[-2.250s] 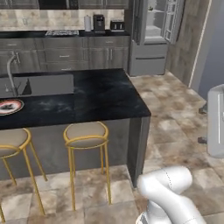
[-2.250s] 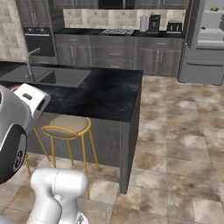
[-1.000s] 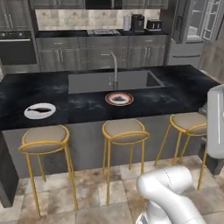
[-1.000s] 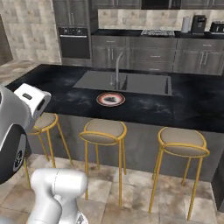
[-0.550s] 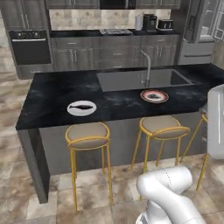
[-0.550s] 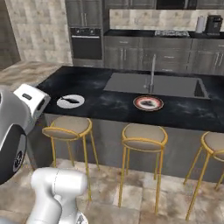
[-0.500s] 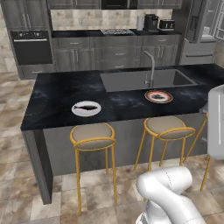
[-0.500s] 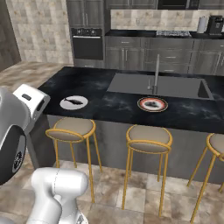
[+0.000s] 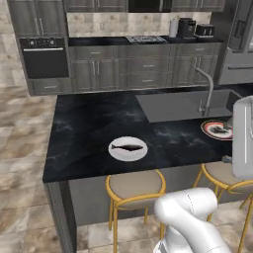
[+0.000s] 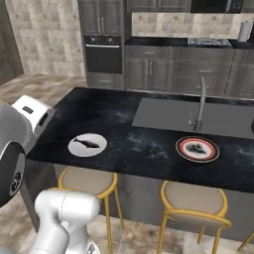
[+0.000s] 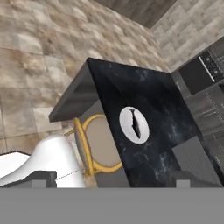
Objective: Transport the fish and broccoli to the fridge. Place the fish on the rack containing meat and place the broccoli on the rack containing the vegetable, ensuring meats and vegetables are on different racks.
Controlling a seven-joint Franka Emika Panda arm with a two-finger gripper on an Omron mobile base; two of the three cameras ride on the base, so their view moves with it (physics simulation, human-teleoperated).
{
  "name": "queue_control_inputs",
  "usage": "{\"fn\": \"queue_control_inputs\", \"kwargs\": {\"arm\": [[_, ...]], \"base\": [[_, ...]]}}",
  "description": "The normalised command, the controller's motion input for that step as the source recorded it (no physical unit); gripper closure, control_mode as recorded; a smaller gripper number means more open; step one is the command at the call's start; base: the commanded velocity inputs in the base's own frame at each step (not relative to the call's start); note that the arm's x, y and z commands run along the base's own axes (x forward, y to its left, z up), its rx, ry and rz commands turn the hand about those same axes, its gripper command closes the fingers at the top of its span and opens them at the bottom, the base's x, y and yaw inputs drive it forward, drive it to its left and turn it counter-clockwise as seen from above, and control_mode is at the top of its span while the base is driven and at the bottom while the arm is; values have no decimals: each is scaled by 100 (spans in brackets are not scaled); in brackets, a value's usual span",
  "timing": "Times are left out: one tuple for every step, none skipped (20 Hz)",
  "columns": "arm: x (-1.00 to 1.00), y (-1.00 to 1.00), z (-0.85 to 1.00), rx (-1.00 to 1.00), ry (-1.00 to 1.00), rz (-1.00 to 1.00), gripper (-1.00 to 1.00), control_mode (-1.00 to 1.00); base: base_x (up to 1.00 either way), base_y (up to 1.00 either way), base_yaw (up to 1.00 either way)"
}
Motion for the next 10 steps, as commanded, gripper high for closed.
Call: {"fn": "queue_control_inputs", "kwargs": {"arm": [[0, 0, 0, 0, 0, 0, -100, 100], [0, 0, 0, 0, 0, 0, -100, 100], [0, 0, 0, 0, 0, 0, -100, 100], [0, 0, 0, 0, 0, 0, -100, 100], [0, 0, 0, 0, 0, 0, -100, 100], [0, 0, 0, 0, 0, 0, -100, 100], [0, 0, 0, 0, 0, 0, -100, 100], [0, 0, 0, 0, 0, 0, -100, 100], [0, 0, 0, 0, 0, 0, -100, 100], [0, 0, 0, 0, 0, 0, -100, 100]], "base": [[100, 10, 0], [100, 0, 0], [100, 0, 0], [100, 19, -6], [100, 46, -15], [100, 58, -19], [100, 52, -24], [100, 53, -29], [100, 55, -34], [100, 59, -40]]}}
